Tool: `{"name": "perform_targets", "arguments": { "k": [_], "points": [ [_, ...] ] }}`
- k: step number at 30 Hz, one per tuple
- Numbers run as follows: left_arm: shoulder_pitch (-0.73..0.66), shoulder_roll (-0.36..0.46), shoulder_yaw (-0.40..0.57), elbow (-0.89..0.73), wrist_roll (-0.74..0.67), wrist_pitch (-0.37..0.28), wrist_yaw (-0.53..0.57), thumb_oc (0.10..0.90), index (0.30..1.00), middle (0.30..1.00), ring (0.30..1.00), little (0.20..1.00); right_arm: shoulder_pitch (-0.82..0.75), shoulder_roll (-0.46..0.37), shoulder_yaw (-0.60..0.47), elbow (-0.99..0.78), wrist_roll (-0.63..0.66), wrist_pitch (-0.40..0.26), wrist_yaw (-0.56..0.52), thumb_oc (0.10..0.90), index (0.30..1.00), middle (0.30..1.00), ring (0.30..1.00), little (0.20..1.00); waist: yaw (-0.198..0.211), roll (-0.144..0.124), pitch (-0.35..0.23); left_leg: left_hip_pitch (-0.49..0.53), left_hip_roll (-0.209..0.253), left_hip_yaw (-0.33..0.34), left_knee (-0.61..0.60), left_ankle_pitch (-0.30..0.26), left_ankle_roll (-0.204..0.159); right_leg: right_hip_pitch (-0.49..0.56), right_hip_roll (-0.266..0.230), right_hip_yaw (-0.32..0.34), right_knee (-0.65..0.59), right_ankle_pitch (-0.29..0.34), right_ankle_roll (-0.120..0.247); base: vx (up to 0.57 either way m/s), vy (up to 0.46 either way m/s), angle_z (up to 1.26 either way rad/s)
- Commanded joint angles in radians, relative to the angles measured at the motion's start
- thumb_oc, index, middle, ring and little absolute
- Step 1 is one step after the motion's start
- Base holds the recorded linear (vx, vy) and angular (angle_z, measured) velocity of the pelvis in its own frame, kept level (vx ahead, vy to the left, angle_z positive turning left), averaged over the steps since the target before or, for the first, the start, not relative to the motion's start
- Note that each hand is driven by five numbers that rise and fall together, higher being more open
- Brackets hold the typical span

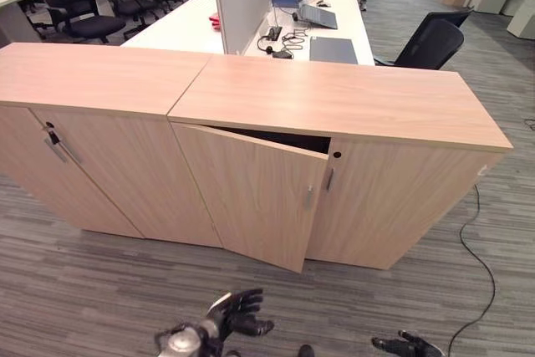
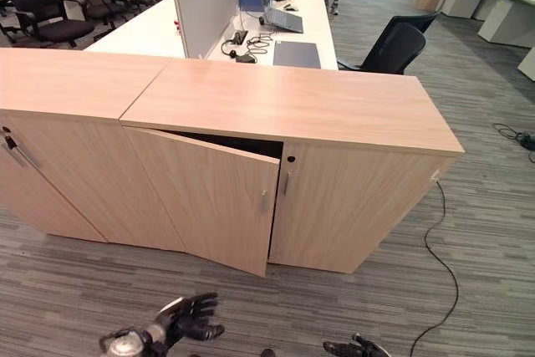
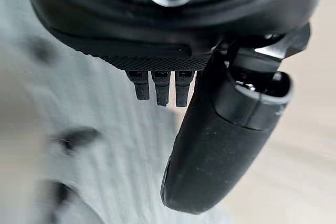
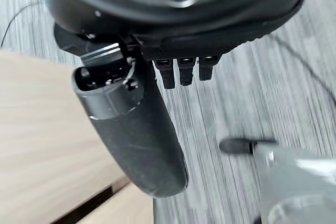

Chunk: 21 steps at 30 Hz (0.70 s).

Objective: Put the empty folder in the office cabinet

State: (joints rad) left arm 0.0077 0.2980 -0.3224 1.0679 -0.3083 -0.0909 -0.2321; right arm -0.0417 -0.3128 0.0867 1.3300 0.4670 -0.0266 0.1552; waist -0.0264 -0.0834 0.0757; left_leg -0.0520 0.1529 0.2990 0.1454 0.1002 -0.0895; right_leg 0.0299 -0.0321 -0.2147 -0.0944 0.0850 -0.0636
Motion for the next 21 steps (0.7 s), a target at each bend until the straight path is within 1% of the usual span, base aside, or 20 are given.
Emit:
{"name": "perform_targets", "arguments": {
  "k": [1, 2, 3, 4, 6, 7, 8, 10, 11, 12, 13, 14, 15, 17, 18, 21],
  "points": [
    [-0.075, -0.017, 0.094, 0.035, -0.010, -0.032, 0.067, 0.800, 0.900, 0.900, 0.900, 0.900, -0.006, -0.031, 0.016, 0.026, -0.046, -0.001, -0.001, 0.800, 0.900, 0.900, 0.900, 0.900, 0.004, -0.002, -0.009, -0.001, -0.009, 0.004, 0.073, -0.169, 0.022, 0.054, 0.013, -0.008, 0.021, -0.104, 0.121, 0.07, 0.112, -0.26],
    [-0.076, -0.039, 0.153, 0.104, -0.050, -0.037, 0.093, 0.800, 0.900, 0.900, 0.900, 0.900, -0.004, -0.028, 0.013, 0.026, -0.054, -0.001, -0.009, 0.800, 0.900, 0.900, 0.900, 0.900, 0.000, 0.001, -0.018, 0.024, -0.036, 0.004, 0.021, -0.168, 0.025, 0.053, 0.008, -0.006, 0.023, -0.097, 0.128, 0.08, 0.148, -0.17],
    [-0.072, -0.045, 0.175, 0.123, -0.062, -0.037, 0.100, 0.800, 0.900, 0.900, 0.900, 0.900, 0.000, -0.027, 0.011, 0.026, -0.057, -0.001, -0.012, 0.800, 0.900, 0.900, 0.900, 0.900, -0.003, 0.005, -0.021, 0.034, -0.047, 0.006, -0.004, -0.164, 0.027, 0.050, 0.006, -0.008, 0.025, -0.095, 0.132, 0.05, 0.109, -0.07],
    [-0.072, -0.045, 0.175, 0.123, -0.062, -0.037, 0.100, 0.800, 0.900, 0.900, 0.900, 0.900, -0.001, -0.027, 0.011, 0.026, -0.057, -0.001, -0.012, 0.800, 0.900, 0.900, 0.900, 0.900, -0.004, 0.004, -0.024, 0.031, -0.048, 0.006, -0.008, -0.160, 0.027, 0.045, 0.005, -0.008, 0.026, -0.095, 0.131, 0.03, 0.085, -0.04],
    [-0.053, -0.056, 0.206, 0.146, -0.061, -0.044, 0.119, 0.800, 0.900, 0.900, 0.900, 0.900, 0.013, -0.019, 0.006, 0.030, -0.065, -0.004, -0.019, 0.800, 0.900, 0.900, 0.900, 0.900, -0.007, 0.014, -0.037, 0.053, -0.071, 0.017, -0.074, -0.147, 0.032, 0.038, -0.001, -0.013, 0.024, -0.086, 0.143, 0.05, 0.116, -0.07],
    [-0.041, -0.060, 0.210, 0.148, -0.048, -0.049, 0.128, 0.800, 0.900, 0.900, 0.900, 0.900, 0.021, -0.016, 0.005, 0.031, -0.068, -0.005, -0.022, 0.800, 0.900, 0.900, 0.900, 0.900, -0.007, 0.020, -0.040, 0.066, -0.079, 0.017, -0.103, -0.142, 0.035, 0.037, -0.003, -0.014, 0.023, -0.084, 0.147, 0.08, 0.159, -0.09],
    [-0.017, -0.058, 0.210, 0.146, -0.009, -0.066, 0.153, 0.800, 0.900, 0.900, 0.900, 0.900, 0.037, -0.007, 0.003, 0.030, -0.072, -0.010, -0.025, 0.800, 0.900, 0.900, 0.900, 0.900, -0.007, 0.030, -0.053, 0.075, -0.099, 0.013, -0.165, -0.122, 0.039, 0.024, -0.009, -0.022, 0.018, -0.078, 0.156, 0.07, 0.138, -0.07],
    [-0.001, -0.056, 0.217, 0.128, 0.014, -0.080, 0.183, 0.800, 0.900, 0.900, 0.900, 0.900, 0.055, 0.007, 0.011, 0.025, -0.087, -0.013, -0.034, 0.800, 0.900, 0.900, 0.900, 0.900, -0.004, 0.036, -0.061, 0.085, -0.118, 0.004, -0.218, -0.104, 0.041, 0.019, -0.012, -0.037, 0.012, -0.078, 0.162, 0.04, 0.095, 0.01],
    [0.000, -0.056, 0.217, 0.127, 0.014, -0.080, 0.183, 0.800, 0.900, 0.900, 0.900, 0.900, 0.055, 0.007, 0.012, 0.025, -0.087, -0.013, -0.034, 0.800, 0.900, 0.900, 0.900, 0.900, -0.005, 0.036, -0.062, 0.086, -0.118, 0.003, -0.219, -0.103, 0.041, 0.019, -0.013, -0.038, 0.012, -0.078, 0.162, 0.02, 0.062, 0.09],
    [0.023, -0.056, 0.225, 0.087, 0.043, -0.108, 0.234, 0.800, 0.900, 0.900, 0.900, 0.900, 0.072, 0.021, 0.012, 0.015, -0.087, -0.021, -0.048, 0.800, 0.900, 0.900, 0.900, 0.900, -0.001, 0.037, -0.064, 0.091, -0.125, -0.005, -0.233, -0.108, 0.043, 0.019, -0.014, -0.049, 0.009, -0.083, 0.163, 0.02, 0.031, 0.07],
    [0.035, -0.057, 0.220, 0.083, 0.075, -0.118, 0.257, 0.800, 0.900, 0.900, 0.900, 0.900, 0.081, 0.025, 0.012, 0.009, -0.081, -0.026, -0.057, 0.800, 0.900, 0.900, 0.900, 0.900, 0.000, 0.036, -0.063, 0.097, -0.126, -0.008, -0.233, -0.111, 0.043, 0.023, -0.014, -0.054, 0.008, -0.087, 0.164, 0.04, 0.051, 0.08],
    [0.047, -0.060, 0.200, 0.096, 0.101, -0.112, 0.256, 0.800, 0.900, 0.900, 0.900, 0.900, 0.081, 0.027, 0.011, 0.002, -0.071, -0.036, -0.069, 0.800, 0.900, 0.900, 0.900, 0.900, 0.001, 0.036, -0.063, 0.106, -0.126, -0.008, -0.233, -0.115, 0.044, 0.028, -0.014, -0.059, 0.008, -0.091, 0.166, 0.03, 0.023, 0.08],
    [0.047, -0.060, 0.199, 0.096, 0.101, -0.112, 0.256, 0.800, 0.900, 0.900, 0.900, 0.900, 0.082, 0.027, 0.011, 0.002, -0.071, -0.036, -0.069, 0.800, 0.900, 0.900, 0.900, 0.900, 0.001, 0.036, -0.062, 0.106, -0.126, -0.008, -0.233, -0.115, 0.044, 0.029, -0.014, -0.059, 0.008, -0.091, 0.166, 0.03, 0.035, 0.10],
    [0.050, -0.064, 0.194, 0.105, 0.087, -0.104, 0.247, 0.800, 0.900, 0.900, 0.900, 0.900, 0.079, 0.030, 0.020, -0.002, -0.070, -0.039, -0.072, 0.800, 0.900, 0.900, 0.900, 0.900, 0.001, 0.039, -0.062, 0.114, -0.126, -0.007, -0.233, -0.120, 0.048, 0.033, -0.014, -0.061, 0.009, -0.094, 0.167, 0.02, 0.042, 0.06],
    [0.046, -0.075, 0.200, 0.127, 0.040, -0.086, 0.215, 0.800, 0.900, 0.900, 0.900, 0.900, 0.073, 0.030, 0.034, -0.005, -0.082, -0.035, -0.071, 0.800, 0.900, 0.900, 0.900, 0.900, -0.002, 0.043, -0.066, 0.117, -0.126, -0.003, -0.233, -0.124, 0.050, 0.037, -0.016, -0.060, 0.009, -0.095, 0.169, 0.02, 0.058, 0.00],
    [0.031, -0.086, 0.212, 0.149, -0.031, -0.069, 0.171, 0.800, 0.900, 0.900, 0.900, 0.900, 0.061, 0.033, 0.049, -0.005, -0.096, -0.025, -0.064, 0.800, 0.900, 0.900, 0.900, 0.900, -0.009, 0.050, -0.076, 0.122, -0.127, 0.000, -0.233, -0.131, 0.054, 0.038, -0.018, -0.057, 0.010, -0.094, 0.169, 0.02, 0.034, -0.01]
  ]
}}
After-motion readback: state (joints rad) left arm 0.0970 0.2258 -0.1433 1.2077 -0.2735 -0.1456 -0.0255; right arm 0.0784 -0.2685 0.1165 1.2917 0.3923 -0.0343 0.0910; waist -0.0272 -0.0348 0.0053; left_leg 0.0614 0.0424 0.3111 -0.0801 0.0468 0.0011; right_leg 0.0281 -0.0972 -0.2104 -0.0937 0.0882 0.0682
